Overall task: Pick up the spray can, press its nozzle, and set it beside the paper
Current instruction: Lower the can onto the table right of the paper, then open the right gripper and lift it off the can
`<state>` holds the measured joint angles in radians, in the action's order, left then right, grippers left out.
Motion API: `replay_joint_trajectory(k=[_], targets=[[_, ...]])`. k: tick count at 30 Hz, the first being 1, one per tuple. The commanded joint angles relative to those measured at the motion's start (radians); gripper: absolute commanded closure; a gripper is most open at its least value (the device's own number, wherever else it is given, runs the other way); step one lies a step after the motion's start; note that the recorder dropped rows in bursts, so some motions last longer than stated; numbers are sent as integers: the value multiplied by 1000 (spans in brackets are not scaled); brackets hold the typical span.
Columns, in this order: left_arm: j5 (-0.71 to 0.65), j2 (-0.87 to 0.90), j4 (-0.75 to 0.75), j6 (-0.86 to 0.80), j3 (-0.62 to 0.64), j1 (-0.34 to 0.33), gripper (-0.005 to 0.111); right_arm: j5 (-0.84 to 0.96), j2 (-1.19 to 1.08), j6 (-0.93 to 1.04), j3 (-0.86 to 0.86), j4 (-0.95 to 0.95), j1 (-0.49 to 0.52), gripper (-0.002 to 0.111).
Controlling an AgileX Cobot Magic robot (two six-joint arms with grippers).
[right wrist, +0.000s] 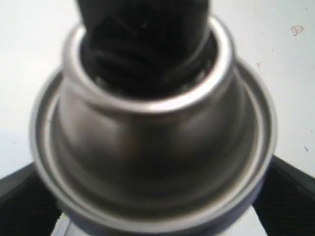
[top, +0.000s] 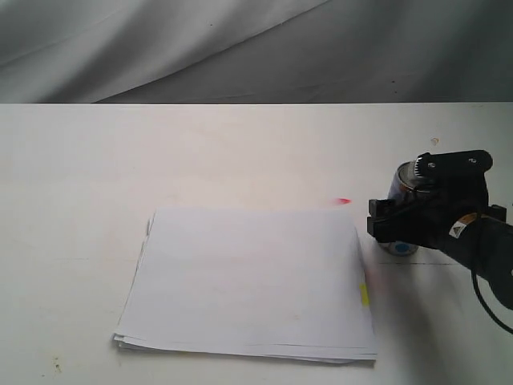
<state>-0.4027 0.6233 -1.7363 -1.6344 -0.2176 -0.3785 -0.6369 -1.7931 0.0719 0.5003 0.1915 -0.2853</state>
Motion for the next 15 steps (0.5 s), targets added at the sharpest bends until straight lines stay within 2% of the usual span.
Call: replay_joint_trajectory(k=[1, 8, 15], targets=[[3, -3, -8, 4, 4, 7, 107, -5, 55, 2, 3, -5, 7, 15], [3, -3, -8, 4, 4, 7, 107, 72, 243, 2, 3, -15, 7, 15], [3, -3, -8, 4, 4, 7, 107, 321, 598, 2, 3, -76, 7, 15]])
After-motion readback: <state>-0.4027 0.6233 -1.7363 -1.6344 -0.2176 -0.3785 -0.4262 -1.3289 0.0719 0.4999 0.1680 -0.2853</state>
